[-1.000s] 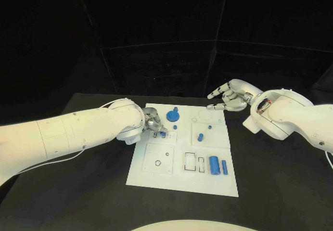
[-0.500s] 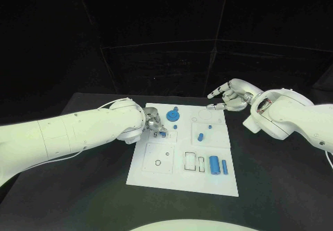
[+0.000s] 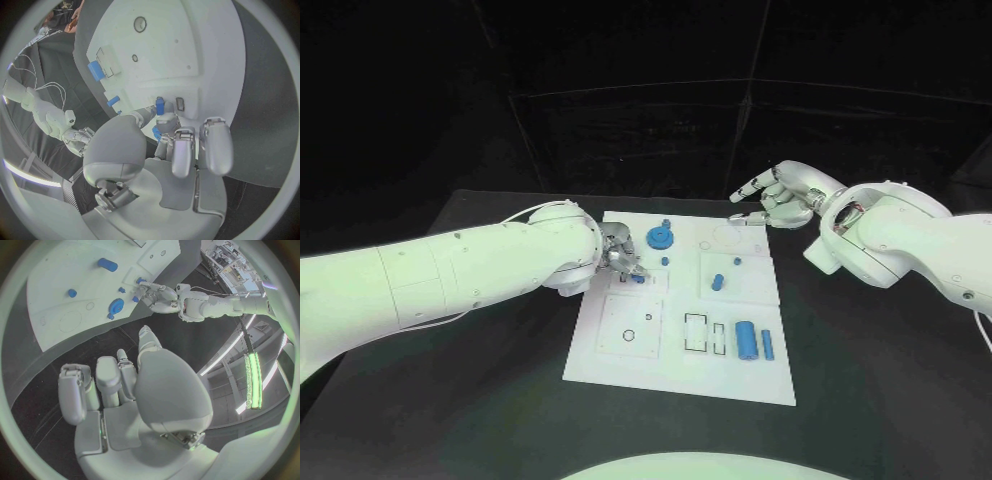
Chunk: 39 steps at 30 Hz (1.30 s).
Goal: Assemble the parts on the task board
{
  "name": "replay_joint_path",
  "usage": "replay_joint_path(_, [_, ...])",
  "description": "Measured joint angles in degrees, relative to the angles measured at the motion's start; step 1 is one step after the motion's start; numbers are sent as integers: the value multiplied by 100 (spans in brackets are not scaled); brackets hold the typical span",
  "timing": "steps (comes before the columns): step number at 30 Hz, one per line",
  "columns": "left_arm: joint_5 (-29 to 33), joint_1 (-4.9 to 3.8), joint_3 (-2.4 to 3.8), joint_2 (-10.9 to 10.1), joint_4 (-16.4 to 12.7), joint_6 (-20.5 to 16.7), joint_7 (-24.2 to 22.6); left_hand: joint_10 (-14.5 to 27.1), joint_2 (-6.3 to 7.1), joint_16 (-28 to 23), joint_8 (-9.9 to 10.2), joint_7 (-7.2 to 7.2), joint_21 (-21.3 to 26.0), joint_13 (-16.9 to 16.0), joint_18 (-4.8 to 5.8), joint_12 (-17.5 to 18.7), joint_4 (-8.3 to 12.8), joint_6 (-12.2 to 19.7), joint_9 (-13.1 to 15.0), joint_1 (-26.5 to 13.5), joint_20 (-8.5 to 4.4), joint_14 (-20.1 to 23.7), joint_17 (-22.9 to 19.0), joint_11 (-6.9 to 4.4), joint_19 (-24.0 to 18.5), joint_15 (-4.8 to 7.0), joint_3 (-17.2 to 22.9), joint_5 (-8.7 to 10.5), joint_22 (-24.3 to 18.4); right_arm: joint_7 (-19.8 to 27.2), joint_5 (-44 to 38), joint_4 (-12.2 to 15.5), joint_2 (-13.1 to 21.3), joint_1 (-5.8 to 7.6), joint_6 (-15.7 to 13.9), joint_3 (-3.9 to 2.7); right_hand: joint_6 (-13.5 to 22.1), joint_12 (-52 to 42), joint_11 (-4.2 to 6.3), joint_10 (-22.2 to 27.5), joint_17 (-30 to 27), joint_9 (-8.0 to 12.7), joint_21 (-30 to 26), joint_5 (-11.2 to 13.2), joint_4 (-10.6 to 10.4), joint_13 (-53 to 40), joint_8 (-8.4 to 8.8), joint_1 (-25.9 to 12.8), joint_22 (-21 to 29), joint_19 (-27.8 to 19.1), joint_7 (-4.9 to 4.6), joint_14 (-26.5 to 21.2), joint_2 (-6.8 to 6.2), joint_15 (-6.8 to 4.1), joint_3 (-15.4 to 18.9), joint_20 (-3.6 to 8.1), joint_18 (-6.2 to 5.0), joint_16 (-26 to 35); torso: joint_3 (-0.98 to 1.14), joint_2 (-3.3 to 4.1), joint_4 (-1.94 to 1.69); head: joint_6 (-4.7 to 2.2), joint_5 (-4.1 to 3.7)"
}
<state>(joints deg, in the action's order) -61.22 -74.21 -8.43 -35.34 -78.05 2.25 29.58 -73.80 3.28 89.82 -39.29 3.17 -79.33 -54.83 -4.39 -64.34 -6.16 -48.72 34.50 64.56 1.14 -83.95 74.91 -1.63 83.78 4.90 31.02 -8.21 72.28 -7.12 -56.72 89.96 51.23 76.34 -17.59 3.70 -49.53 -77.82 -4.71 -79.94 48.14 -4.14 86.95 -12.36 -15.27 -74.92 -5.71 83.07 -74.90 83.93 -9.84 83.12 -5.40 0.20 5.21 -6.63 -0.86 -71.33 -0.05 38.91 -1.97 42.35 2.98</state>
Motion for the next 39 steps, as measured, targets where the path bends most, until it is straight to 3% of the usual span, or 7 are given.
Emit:
replay_joint_path(18, [-41, 2, 0, 8, 10, 76, 2, 1, -1, 0, 0, 9, 0, -7, 0, 0, 0, 7, 6, 0, 0, 0, 0, 1, 0, 0, 0, 5, 5, 12, 0, -13, -20, 0, 1, 0, 0, 0, 0, 0, 0, 0, 0, 0, 0, 0, 0, 0, 0, 0, 0, 0, 0, 0, 0, 0, 0, 0, 3, 0, 4, 7, -14])
replay_joint_path(24, [-47, 0, 1, 49, 62, 110, 3, -65, 38, 0, -47, -51, 0, -77, 0, -65, 15, -57, 15, -97, 0, 0, 0, 16, 0, 0, 10, 62, 5, 13, 0, -15, -21, 0, 1, 0, 0, 0, 0, 0, 0, 0, 0, 1, 0, 0, 0, 0, 0, 0, 0, 0, 0, 0, 0, 0, 0, 0, 3, -2, 5, 11, -16])
replay_joint_path(25, [-48, -1, 1, 58, 73, 117, 4, -84, 57, 0, -49, -71, 0, -85, 0, -66, 183, -77, 16, -181, 0, 0, 0, -3, 0, 0, 116, 117, 6, 13, 0, -16, -23, 0, 1, 0, 0, 0, 0, 0, 0, 0, 0, 1, 0, 0, 0, 0, 0, 0, 0, 0, 0, 0, 0, 0, 0, 0, 4, -2, 4, 11, -16])
replay_joint_path(29, [-54, -7, 5, 96, 119, 157, 8, -105, 104, 0, -49, -105, 0, -109, 0, -111, 471, -188, -2, -404, 0, 0, 0, -23, 0, 0, 116, 178, 38, 14, 0, -19, -36, 0, 1, 0, 0, 0, 0, 0, 0, 0, 0, 1, 0, 0, 0, -19, 0, 1, 0, 0, 19, 0, 0, 0, 0, 0, 4, -2, 4, 8, -7])
replay_joint_path(39, [-62, 2, -2, 201, 211, 315, 12, -125, 61, 0, -26, -133, 0, -195, 0, -191, 238, -260, -49, -473, 0, -21, 0, -44, 0, 21, -434, 171, 37, 16, 0, -21, -42, 0, 1, 0, 0, 0, 0, 0, 1, 0, 0, 1, 0, 0, 0, -23, 0, 1, 0, 0, 23, 0, 0, -1, 0, 0, 5, -2, 4, 12, -3])
